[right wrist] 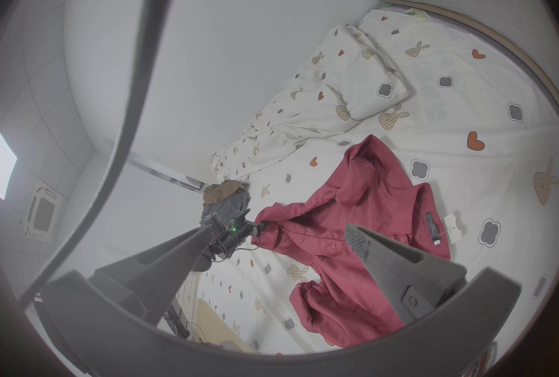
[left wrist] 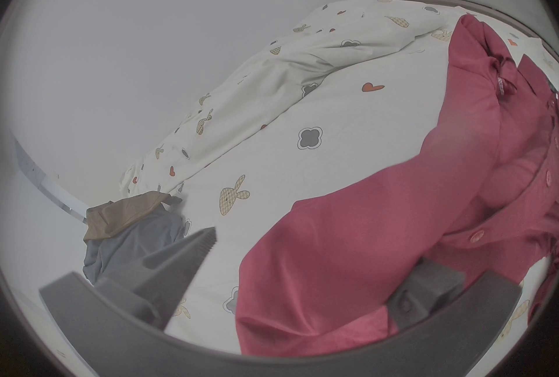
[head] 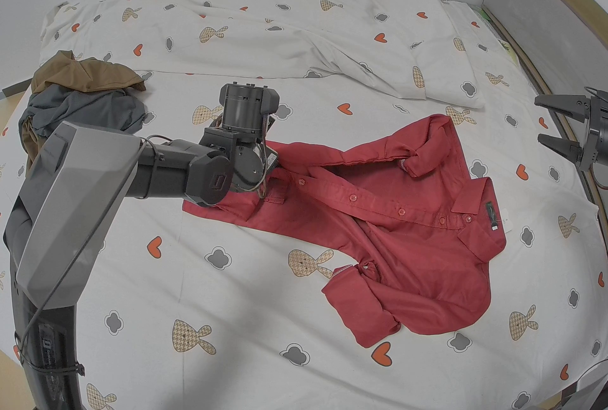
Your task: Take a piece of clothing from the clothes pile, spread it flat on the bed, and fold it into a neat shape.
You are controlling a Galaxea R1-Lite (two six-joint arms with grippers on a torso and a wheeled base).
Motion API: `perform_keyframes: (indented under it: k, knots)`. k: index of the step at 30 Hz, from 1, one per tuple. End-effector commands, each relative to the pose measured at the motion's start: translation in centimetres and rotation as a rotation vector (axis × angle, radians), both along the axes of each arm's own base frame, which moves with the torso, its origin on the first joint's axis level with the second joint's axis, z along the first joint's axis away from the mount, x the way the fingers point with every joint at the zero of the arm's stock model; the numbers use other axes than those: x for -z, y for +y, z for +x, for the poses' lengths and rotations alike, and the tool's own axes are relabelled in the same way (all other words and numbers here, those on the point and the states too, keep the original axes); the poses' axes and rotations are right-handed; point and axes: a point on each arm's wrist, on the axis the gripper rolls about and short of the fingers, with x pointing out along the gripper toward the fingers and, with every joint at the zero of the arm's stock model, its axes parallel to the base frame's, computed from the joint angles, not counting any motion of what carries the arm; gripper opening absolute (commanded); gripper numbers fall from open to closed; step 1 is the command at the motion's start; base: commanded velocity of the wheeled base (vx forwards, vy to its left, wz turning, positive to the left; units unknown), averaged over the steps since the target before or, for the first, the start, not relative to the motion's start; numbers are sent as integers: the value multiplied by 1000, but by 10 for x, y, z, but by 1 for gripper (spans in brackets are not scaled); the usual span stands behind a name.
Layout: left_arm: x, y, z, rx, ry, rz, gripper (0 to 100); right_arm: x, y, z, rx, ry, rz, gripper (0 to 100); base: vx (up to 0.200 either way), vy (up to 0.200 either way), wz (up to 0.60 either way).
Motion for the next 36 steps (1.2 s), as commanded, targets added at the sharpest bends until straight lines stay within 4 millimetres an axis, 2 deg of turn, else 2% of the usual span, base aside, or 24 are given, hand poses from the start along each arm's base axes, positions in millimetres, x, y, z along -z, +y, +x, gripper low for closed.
perform_keyframes:
  k: [1,9,14,17,23,24,25,28,34,36]
  knots:
    - [-2,0,2,0,-12,-7,0,1,0,2,-1,4,1,100,0,0,0]
    - [-6,-2,8,-4,-37,-19,0,2,0,2,-1,6,1,100,0,0,0]
    - [-25,7,20,-30,-105,-52,0,2,0,3,-2,7,2,100,0,0,0]
    - [-37,15,34,-56,-164,-74,0,2,0,3,-2,10,2,100,0,0,0]
    - [28,31,64,-89,-35,49,0,3,0,3,-2,12,3,100,0,0,0]
    - [31,31,65,-90,-31,52,0,3,0,3,-2,13,3,100,0,0,0]
    - [51,31,69,-91,8,72,0,4,0,4,-2,15,3,100,0,0,0]
    - [55,30,70,-92,17,74,0,3,0,4,-2,13,3,100,0,0,0]
    - [44,22,62,-74,16,66,0,6,-1,7,-2,25,5,100,0,0,0]
    - [23,23,53,-75,20,50,0,7,0,8,-7,26,5,100,0,0,0]
